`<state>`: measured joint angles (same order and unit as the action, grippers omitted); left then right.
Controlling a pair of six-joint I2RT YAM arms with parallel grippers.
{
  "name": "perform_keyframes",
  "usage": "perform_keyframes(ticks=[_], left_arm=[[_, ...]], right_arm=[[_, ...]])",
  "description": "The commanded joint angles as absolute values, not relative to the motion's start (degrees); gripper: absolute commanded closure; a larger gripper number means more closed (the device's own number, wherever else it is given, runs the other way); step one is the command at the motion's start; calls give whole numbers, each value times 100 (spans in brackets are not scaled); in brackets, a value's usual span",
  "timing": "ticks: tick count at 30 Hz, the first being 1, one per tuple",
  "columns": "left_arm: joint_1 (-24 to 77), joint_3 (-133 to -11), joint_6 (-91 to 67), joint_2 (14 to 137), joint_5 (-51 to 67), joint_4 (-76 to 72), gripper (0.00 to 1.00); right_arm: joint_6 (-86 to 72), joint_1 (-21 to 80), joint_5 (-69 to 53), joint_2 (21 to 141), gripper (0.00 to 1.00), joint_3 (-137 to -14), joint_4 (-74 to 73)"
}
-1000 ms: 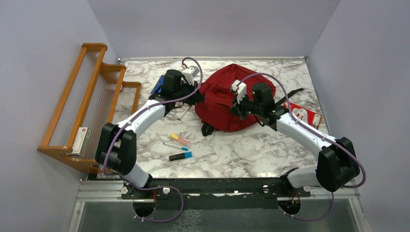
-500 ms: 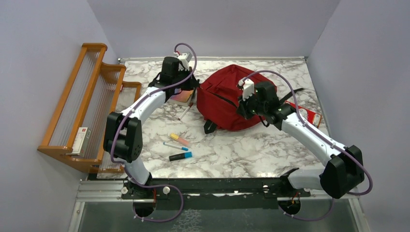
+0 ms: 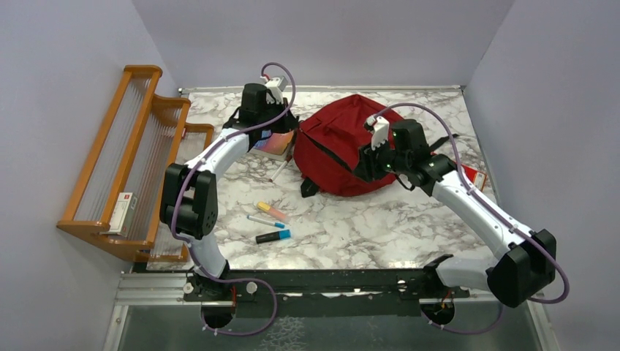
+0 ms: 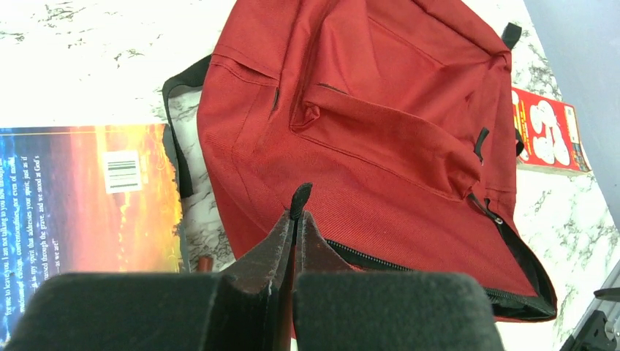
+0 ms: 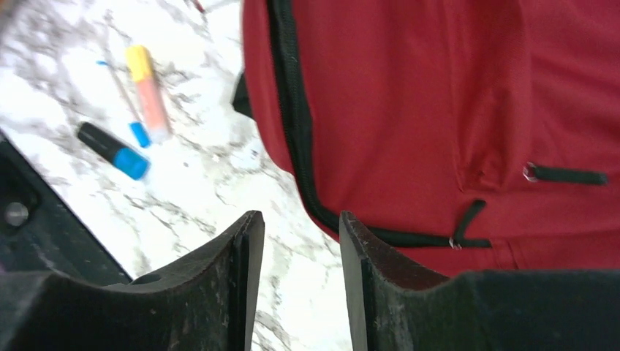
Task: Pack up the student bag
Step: Unzip the student bag at the center of the board.
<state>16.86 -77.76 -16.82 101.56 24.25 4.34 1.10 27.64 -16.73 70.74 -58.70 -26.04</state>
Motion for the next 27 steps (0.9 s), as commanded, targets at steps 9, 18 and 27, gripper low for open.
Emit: perform_keyframes(ticks=[9, 18, 27], left_arm=[[1652, -7517, -1468, 9772, 2760, -216, 100], [1645, -7470, -1572, 9765, 2883, -331, 100], [1648, -7475, -1632, 9856, 2917, -347, 100]], right_arm=[[-1126, 2820, -3281, 8773, 50, -7304, -983], [-1059, 3020, -2900, 10079, 39, -8238, -567], [-771, 3274, -2863, 10697, 39, -8511, -235]])
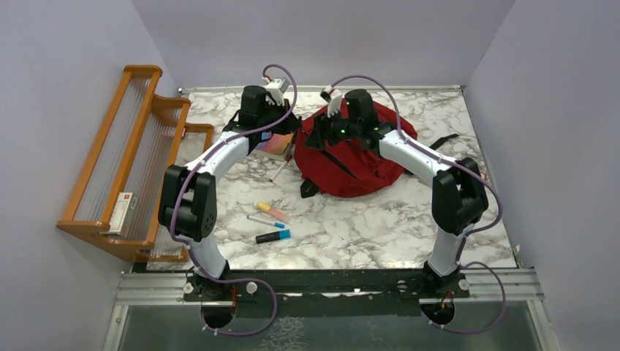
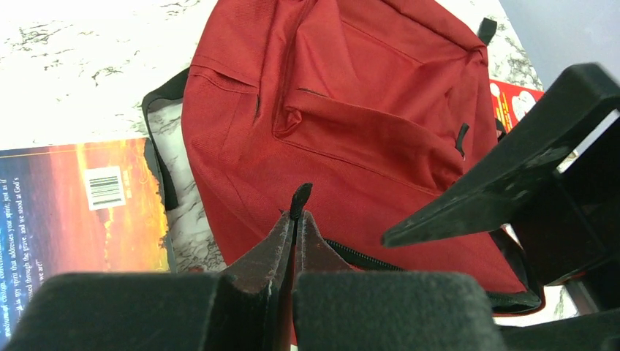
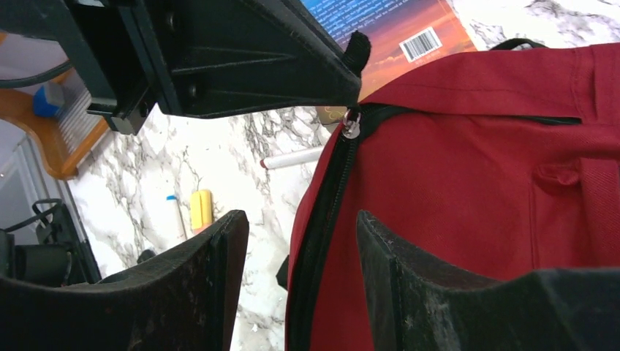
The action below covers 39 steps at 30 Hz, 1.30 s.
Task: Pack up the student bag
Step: Unzip the student bag at the center of the board.
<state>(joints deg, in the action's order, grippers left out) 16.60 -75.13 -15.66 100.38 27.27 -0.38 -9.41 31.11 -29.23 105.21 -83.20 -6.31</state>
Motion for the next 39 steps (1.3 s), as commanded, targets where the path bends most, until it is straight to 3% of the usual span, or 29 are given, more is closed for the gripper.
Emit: perform_keyframes(ticks=[1, 5, 9, 12, 16, 17, 28, 39], left_arm=[[1644, -7479, -1639, 9873, 2926, -346, 100], [1644, -7497, -1669, 9850, 2999, -365, 100], [1644, -7454, -1661, 9783, 2979, -403, 100], [1644, -7470, -1691, 9804, 3048, -405, 100], [1639, -7453, -1690, 9758, 3000, -419, 100], [1635, -7460, -1688, 9750, 2977, -400, 100], [1617, -7462, -1723, 9845, 2821, -315, 100], [1617, -7477, -1679, 10015, 2713, -238, 100]], right_arm=[[-712, 3329, -2792, 10741, 39, -8530, -249], [-530, 3493, -2313, 10854, 43, -8443, -154], [-359, 3655, -2164, 10928, 54, -8437, -175], [-198, 3779, -2029, 10809, 68, -8315, -100], [-58, 3812, -2111, 10577, 96, -8062, -70], [-53, 3814, -2185, 10510, 99, -7976, -53], [1151, 3814, -4160, 9976, 99, -7473, -1101], [1818, 3814, -4658, 9154, 99, -6698, -2077]])
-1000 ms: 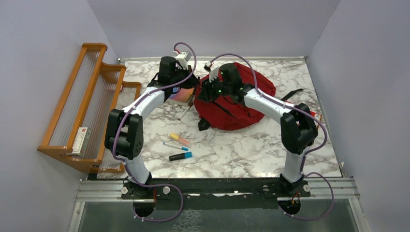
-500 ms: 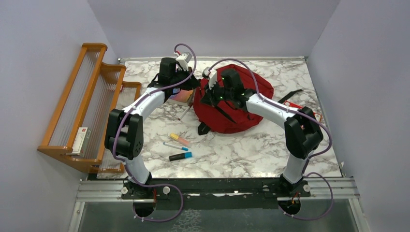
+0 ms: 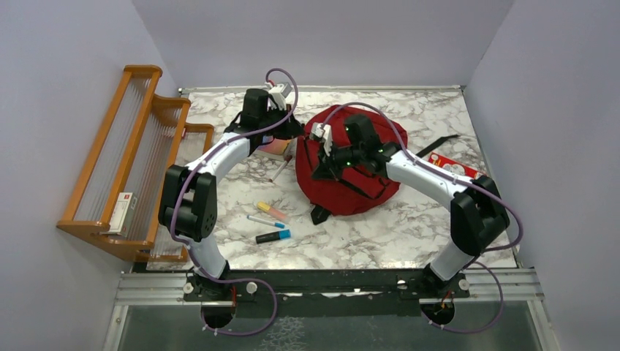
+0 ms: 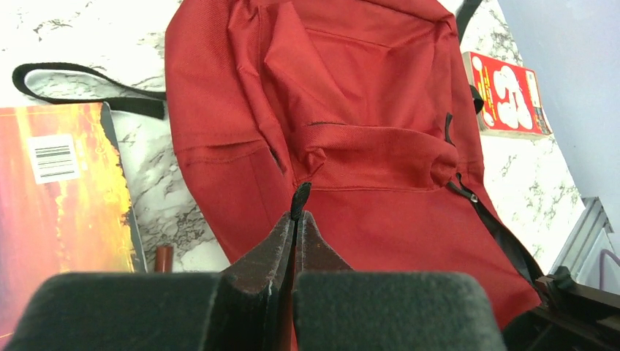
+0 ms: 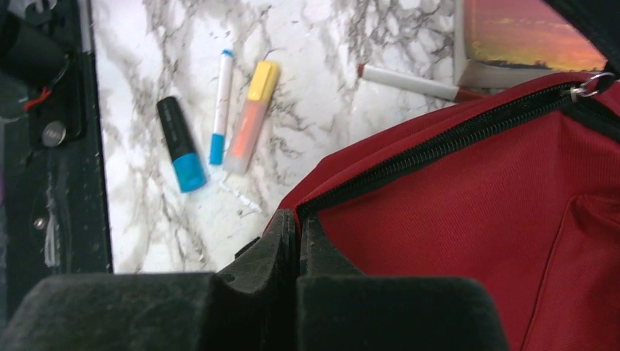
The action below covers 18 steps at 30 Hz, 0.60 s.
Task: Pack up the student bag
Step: Unzip the student bag at the center of the board.
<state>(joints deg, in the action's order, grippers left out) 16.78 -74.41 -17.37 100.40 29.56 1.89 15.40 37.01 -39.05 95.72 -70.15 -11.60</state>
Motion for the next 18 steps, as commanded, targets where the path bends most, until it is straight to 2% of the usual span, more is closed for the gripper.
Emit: perform_keyframes(ticks=[1, 9, 18], left_arm=[[1617, -7479, -1679, 10038, 2715, -230, 100], [1748, -7454, -1556, 10269, 2698, -241, 100], [1978, -7468, -1251, 10709, 2182, -9, 100]], right_arm=[[1835, 3814, -4697, 9051, 99, -6596, -2121], [2099, 3814, -4791, 8485, 99, -6245, -2902], [1745, 3815, -4479, 7591, 99, -5540, -3115]])
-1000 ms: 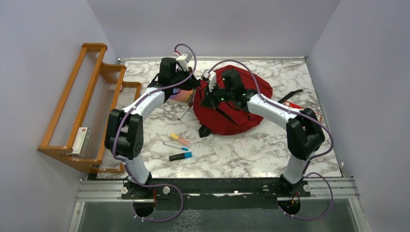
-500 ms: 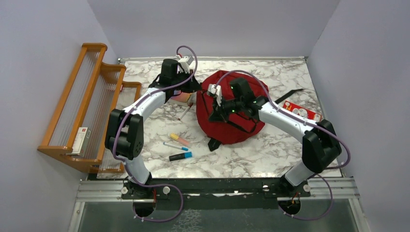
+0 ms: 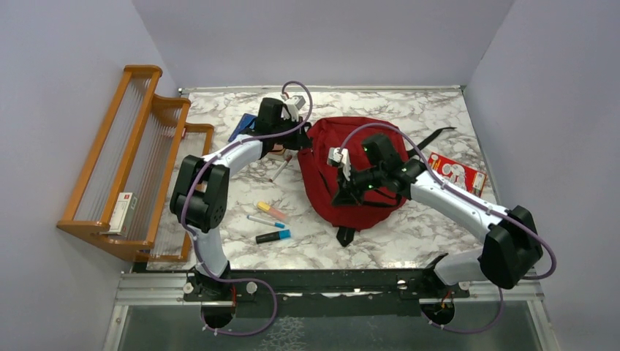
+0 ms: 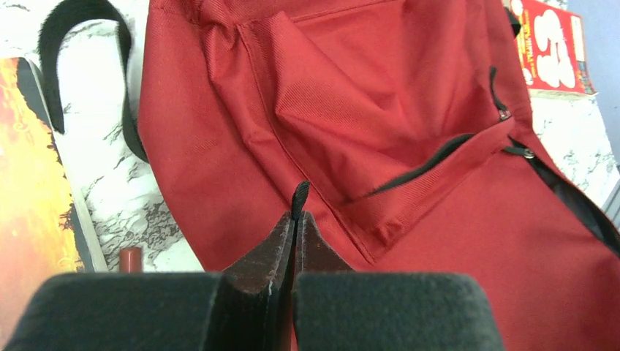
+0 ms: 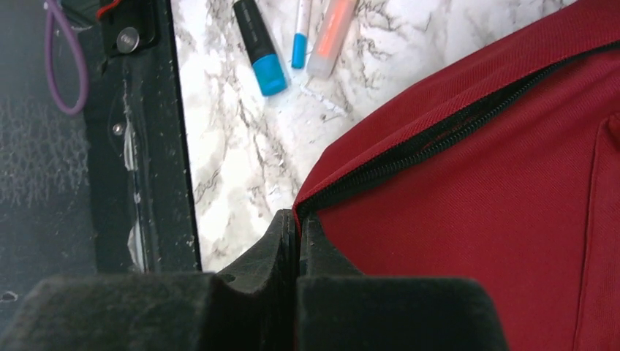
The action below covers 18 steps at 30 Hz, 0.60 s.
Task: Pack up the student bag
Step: Unzip the student bag at the center of the board.
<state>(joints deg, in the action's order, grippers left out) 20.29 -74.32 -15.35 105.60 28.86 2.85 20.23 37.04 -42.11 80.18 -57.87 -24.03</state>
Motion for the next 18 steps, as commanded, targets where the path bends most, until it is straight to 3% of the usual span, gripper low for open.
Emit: perform_keyframes(ticks=[1, 10, 13, 18], left_arm=[[1978, -7456, -1241, 10733, 2100, -9, 100], [1973, -7491, -1358, 10937, 1809, 137, 100], [1977, -7462, -1475, 10768, 2050, 90, 81], [1958, -7269, -1960, 10234, 2408, -48, 54]], right_arm=[[1690, 3814, -4431, 7532, 99, -5481, -3139], [1443, 3814, -4293, 7266, 99, -5291, -3315], [1209, 3814, -4207, 7227, 99, -5217, -3031], [623, 3814, -4048, 7270, 78, -4990, -2219]])
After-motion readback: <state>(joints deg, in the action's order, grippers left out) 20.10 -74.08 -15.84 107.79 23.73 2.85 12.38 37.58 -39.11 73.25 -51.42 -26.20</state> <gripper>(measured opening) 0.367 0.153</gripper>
